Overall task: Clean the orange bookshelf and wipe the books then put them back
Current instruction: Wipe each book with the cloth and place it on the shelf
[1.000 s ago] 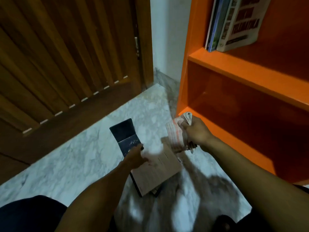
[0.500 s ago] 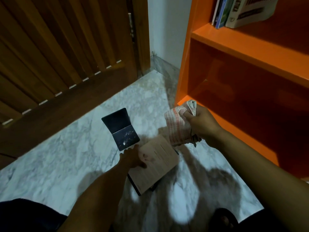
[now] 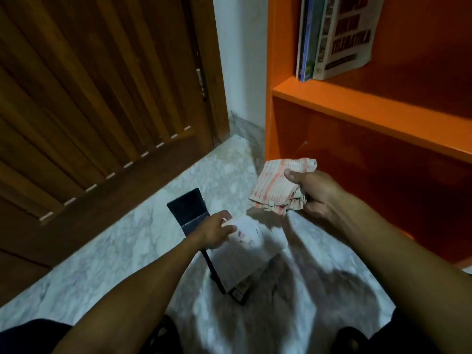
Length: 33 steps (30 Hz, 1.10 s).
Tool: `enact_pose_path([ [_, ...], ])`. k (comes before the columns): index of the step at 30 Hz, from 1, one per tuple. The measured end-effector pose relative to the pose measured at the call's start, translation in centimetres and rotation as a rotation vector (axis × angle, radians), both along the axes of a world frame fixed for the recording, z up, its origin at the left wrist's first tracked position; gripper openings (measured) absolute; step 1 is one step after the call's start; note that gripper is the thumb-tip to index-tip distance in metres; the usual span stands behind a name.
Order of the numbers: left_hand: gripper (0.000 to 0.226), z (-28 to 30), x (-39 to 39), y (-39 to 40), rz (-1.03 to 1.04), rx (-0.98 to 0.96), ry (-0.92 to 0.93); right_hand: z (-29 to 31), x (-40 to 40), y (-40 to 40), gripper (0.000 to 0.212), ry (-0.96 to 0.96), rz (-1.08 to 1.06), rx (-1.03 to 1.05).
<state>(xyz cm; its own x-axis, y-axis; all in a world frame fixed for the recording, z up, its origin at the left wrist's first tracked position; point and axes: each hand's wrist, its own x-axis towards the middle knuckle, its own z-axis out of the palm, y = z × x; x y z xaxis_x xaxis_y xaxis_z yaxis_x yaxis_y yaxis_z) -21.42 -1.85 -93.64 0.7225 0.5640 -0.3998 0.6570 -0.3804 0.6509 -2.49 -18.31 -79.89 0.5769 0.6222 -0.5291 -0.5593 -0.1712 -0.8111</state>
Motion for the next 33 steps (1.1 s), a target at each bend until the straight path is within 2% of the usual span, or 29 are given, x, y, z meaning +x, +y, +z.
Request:
enact_pose_path([
  [3,0.038,4.7,-1.1,0.9,0.247,-0.185,-0.117,0.6,0.7,-0.3,0.013,0.090,-0.085,0.074],
  [4,0.041,6.0,-1.6,1.4,0.295,-0.214,-0.162,0.9,0.8,-0.4,0.013,0.102,-0.117,0.097],
  [6,0.034,9.3,-2.3,1.5,0.384,-0.275,-0.277,1.4,0.7,-0.4,0.016,0.030,-0.166,0.102],
  [9,0.019,14.0,-3.3,0.8,0.481,-0.404,-0.385,2.1,0.1,-0.1,0.018,-0.305,-0.249,0.092],
  [13,0.013,17.6,-4.5,-1.1,0.478,-0.470,-0.503,2.4,0.0,0.5,0.016,-0.752,-0.351,0.116],
  [16,0.014,18.5,-4.7,-3.1,0.432,-0.457,-0.528,2.5,0.0,1.0,0.019,-1.014,-0.232,0.077],
  [20,0.017,18.3,-3.7,-5.2,0.398,-0.420,-0.551,1.6,-1.4,1.8,0.057,-1.301,0.022,-0.080],
  [23,0.020,17.8,-2.9,-5.7,0.491,-0.490,-0.592,1.4,-3.2,1.2,0.071,-1.386,0.052,-0.021],
  [28,0.020,17.6,-2.0,-3.4,0.676,-0.462,-0.685,-1.8,-6.3,-0.1,0.071,-1.549,0.411,0.102],
  [29,0.022,17.5,-2.0,-2.7,0.717,-0.451,-0.707,-2.5,-6.9,-0.5,0.066,-1.586,0.486,0.147],
  [31,0.025,17.6,-2.2,-1.5,0.780,-0.449,-0.756,-3.7,-7.8,-1.3,0.040,-1.608,0.589,0.226],
  [32,0.026,17.6,-2.4,-1.0,0.800,-0.451,-0.777,-3.7,-8.1,-1.8,0.039,-1.576,0.628,0.229],
  [33,0.026,17.6,-2.6,-0.5,0.817,-0.448,-0.790,-3.2,-8.7,-2.2,0.052,-1.533,0.657,0.220],
])
